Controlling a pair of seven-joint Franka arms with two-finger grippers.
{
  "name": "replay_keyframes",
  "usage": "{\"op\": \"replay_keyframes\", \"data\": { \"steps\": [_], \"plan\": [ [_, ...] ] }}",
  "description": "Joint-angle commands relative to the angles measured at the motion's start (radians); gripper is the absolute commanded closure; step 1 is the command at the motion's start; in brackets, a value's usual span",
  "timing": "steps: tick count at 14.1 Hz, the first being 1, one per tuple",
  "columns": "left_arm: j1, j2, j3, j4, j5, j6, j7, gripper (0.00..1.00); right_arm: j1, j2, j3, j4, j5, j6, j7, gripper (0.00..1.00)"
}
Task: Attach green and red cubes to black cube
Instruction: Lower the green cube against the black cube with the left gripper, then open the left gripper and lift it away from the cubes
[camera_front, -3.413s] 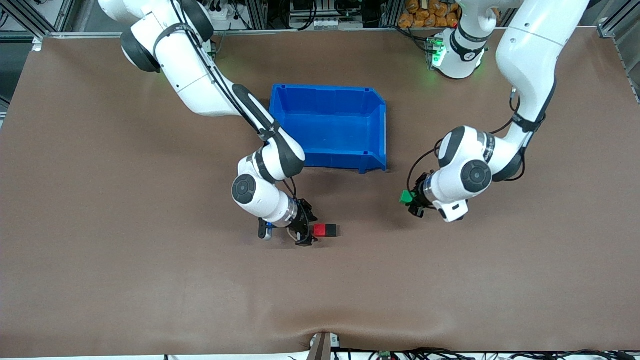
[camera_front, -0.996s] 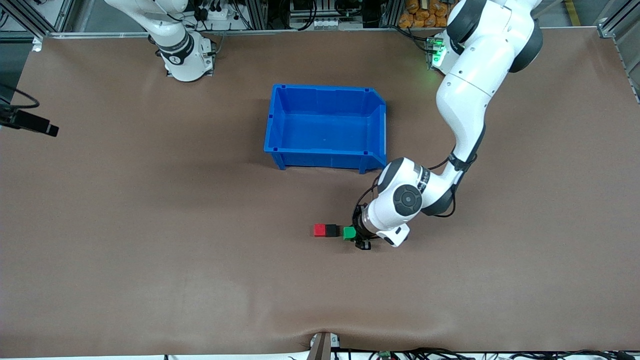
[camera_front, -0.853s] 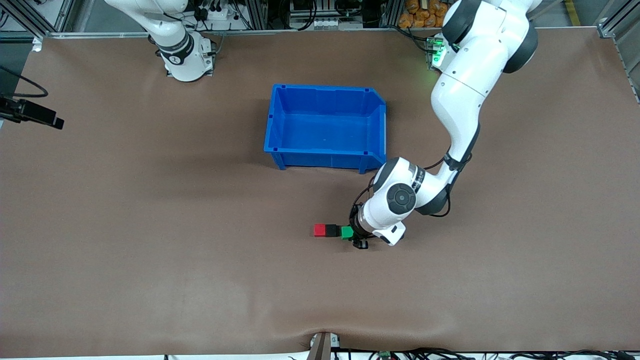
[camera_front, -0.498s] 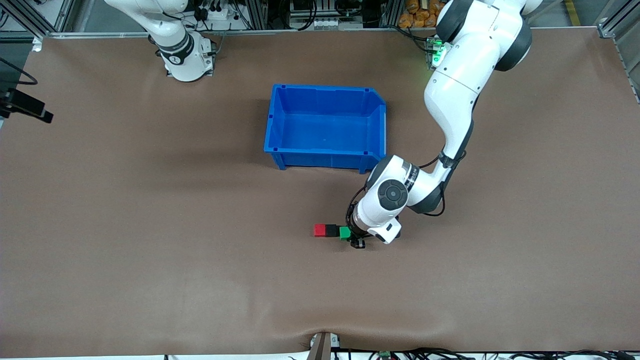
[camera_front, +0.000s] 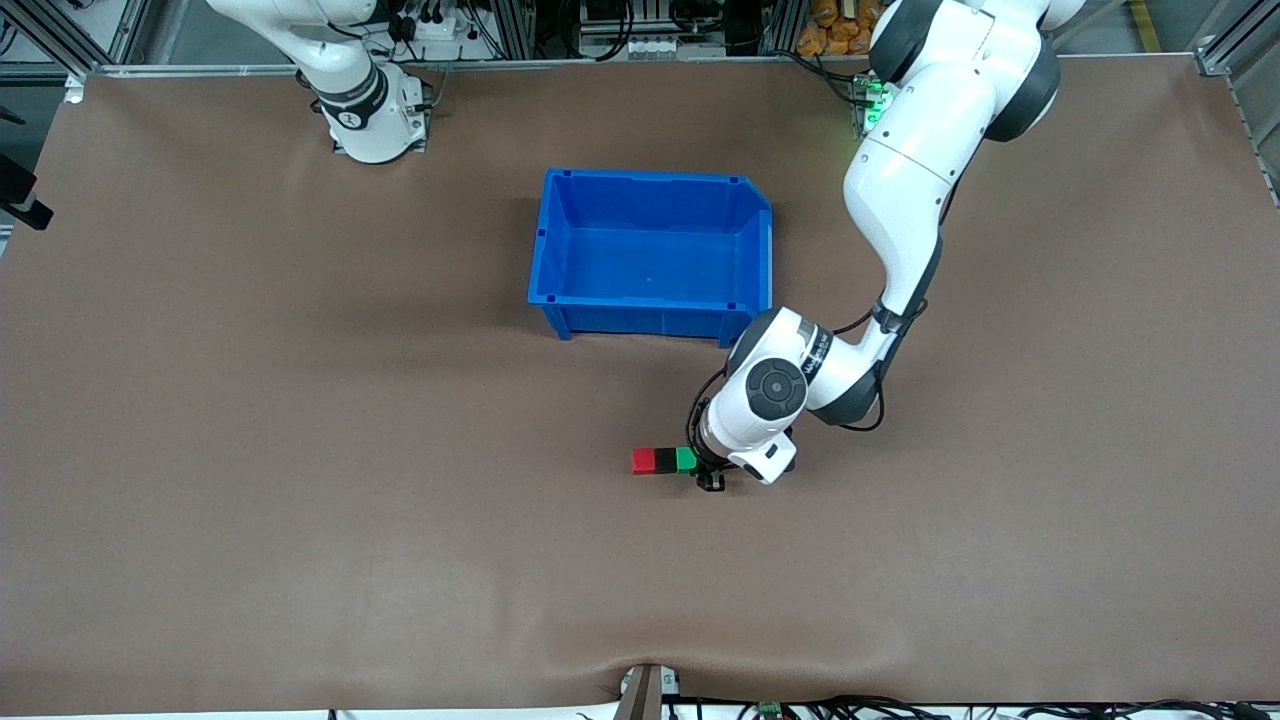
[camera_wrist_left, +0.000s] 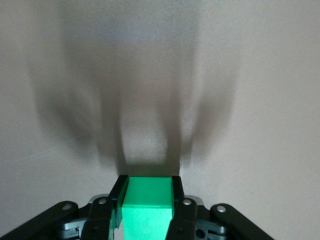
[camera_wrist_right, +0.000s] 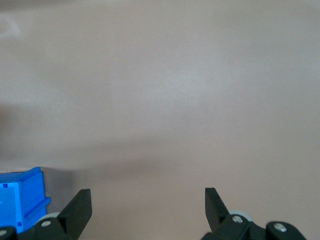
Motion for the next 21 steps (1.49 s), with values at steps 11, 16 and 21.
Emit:
{"op": "replay_keyframes", "data": {
  "steps": [11,16,21],
  "plan": [
    [-0.054,-0.01,-0.001,0.006,0.052,-0.146,0.038,0.87,0.047,0.011,-0.037,0.016,-0.02,-0.023,-0.004,0.0],
    [-0.049,-0.075,0.002,-0.003,0.058,-0.18,0.075,0.0,0.044,0.012,-0.035,0.016,-0.018,-0.023,-0.006,0.0],
    [0.025,-0.269,0.0,-0.007,0.067,-0.417,0.361,0.0,0.044,0.015,-0.035,0.016,-0.018,-0.021,-0.006,0.0]
  ]
}}
